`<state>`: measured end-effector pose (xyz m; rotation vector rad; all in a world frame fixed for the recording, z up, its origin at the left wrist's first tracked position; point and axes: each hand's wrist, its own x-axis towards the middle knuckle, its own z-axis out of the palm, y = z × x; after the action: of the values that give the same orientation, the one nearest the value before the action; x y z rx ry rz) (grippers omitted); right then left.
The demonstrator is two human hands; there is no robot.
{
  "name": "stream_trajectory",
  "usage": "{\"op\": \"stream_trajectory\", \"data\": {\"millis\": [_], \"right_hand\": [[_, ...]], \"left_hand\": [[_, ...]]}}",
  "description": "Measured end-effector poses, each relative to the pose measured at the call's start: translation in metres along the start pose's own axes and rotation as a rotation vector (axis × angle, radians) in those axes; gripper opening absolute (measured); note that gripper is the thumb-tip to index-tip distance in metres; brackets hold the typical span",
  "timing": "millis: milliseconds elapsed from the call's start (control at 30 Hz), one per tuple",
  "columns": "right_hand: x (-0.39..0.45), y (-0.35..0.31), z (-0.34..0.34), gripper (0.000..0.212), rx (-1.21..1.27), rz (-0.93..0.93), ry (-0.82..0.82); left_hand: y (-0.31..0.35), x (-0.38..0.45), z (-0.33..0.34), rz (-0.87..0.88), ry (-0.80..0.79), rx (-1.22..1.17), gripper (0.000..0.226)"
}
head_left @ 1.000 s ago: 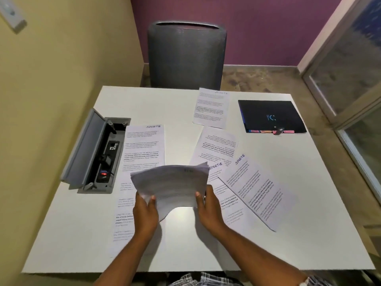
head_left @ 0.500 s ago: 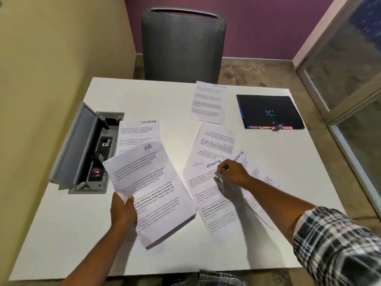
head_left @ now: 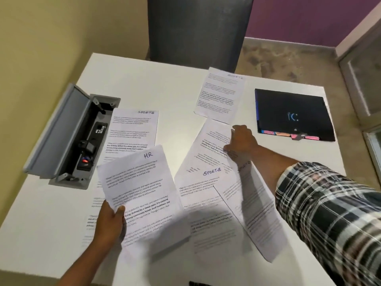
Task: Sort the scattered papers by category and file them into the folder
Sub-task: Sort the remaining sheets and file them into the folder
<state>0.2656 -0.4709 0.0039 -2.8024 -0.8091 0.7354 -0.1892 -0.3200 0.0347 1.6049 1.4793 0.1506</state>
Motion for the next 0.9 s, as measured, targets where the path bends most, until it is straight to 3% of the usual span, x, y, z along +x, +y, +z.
{"op": "stream_trajectory", "data": {"millis": [133, 233, 400, 600, 733, 900], "right_hand": [[0.014, 0.005, 0.012, 0.094, -0.186, 0.021, 0.042], [0.017, 0.004, 0.011, 0.096, -0.186, 0.063, -0.016], [0.011, 0.005, 0.007, 0.074, -0.145, 0.119, -0.088], [-0.018, 0.001, -0.011, 0.037, 0.444, 0.169, 0.109], [-0.045, 0.006, -0.023, 0.038, 0.859, 0.257, 0.279], [-0.097, 0.007, -0.031, 0.038, 1.404, 0.376, 0.316]], "left_hand": [[0.011, -0.023, 0.008, -0.045, 0.024, -0.003, 0.012], [0.011, -0.029, 0.011, -0.122, 0.024, -0.035, 0.011], [0.014, -0.031, 0.015, -0.12, 0.016, -0.014, 0.013], [0.011, -0.018, 0.011, -0.09, -0.005, 0.002, 0.021], [0.003, -0.006, 0.005, -0.043, -0.041, -0.025, 0.023], [-0.016, 0.015, 0.0, -0.032, -0.089, -0.012, 0.043]]}}
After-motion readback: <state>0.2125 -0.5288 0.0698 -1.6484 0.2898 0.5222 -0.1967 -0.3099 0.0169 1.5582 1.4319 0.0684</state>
